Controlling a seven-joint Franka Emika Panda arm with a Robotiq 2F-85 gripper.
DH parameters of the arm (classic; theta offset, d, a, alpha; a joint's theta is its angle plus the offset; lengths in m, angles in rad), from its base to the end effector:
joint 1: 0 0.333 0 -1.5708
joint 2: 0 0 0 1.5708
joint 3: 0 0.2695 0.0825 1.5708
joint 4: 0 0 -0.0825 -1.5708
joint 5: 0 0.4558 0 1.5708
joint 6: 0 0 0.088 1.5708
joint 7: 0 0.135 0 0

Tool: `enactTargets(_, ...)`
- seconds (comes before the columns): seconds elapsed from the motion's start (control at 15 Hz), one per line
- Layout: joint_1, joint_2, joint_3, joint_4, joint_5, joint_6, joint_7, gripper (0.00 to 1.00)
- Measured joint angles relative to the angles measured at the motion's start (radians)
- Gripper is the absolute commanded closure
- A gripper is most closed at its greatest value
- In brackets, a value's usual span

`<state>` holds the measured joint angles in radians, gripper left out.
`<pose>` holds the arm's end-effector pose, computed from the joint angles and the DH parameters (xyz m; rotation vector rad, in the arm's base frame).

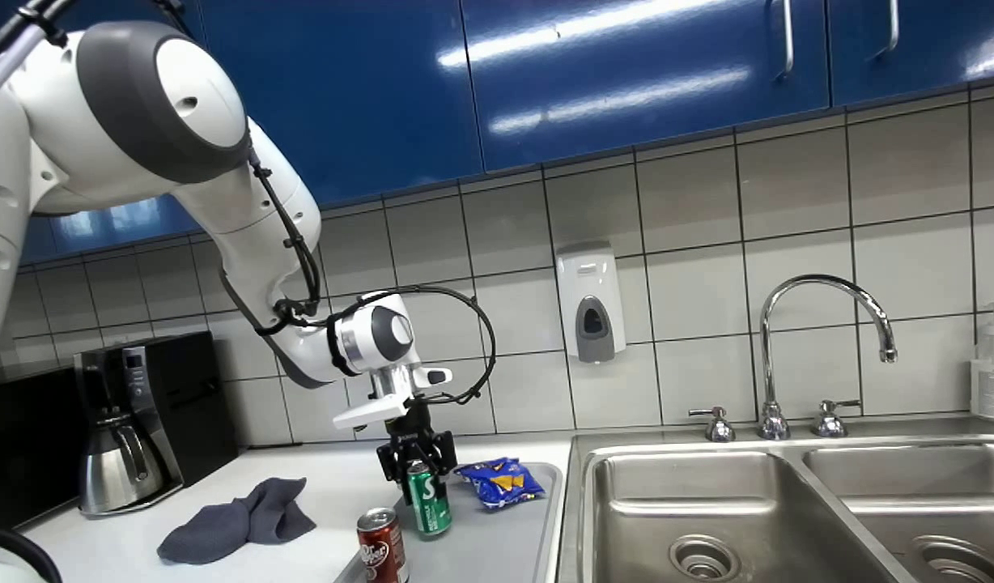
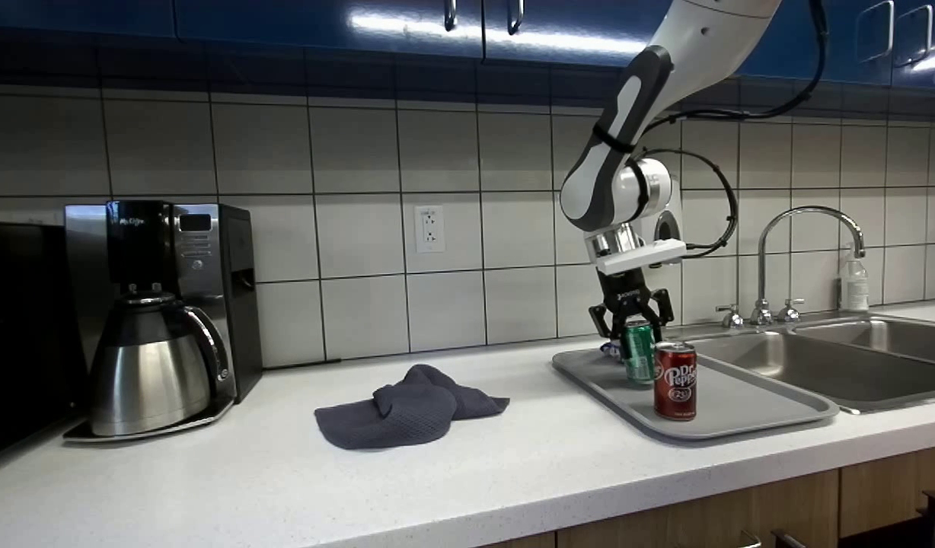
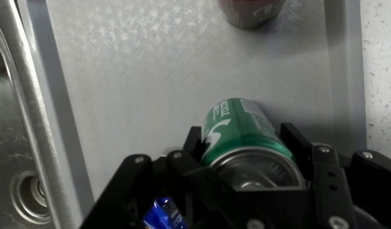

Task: Put the cans on the grey tray

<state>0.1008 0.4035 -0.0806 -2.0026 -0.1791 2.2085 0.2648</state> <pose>0.6096 -0.0006 0.1179 2.9343 -0.1765 -0.2539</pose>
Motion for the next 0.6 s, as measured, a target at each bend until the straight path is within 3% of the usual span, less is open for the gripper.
enactTargets(0.47,-0.007,0.000,0.000,-0.019,0.000,0.037,-0.026,0.59)
enactTargets(0.53,-0.007,0.000,0.000,-0.021,0.000,0.040,-0.030,0.10)
enactTargets(0.6,-0.008,0.000,0.000,-0.023,0.000,0.040,-0.033,0.09)
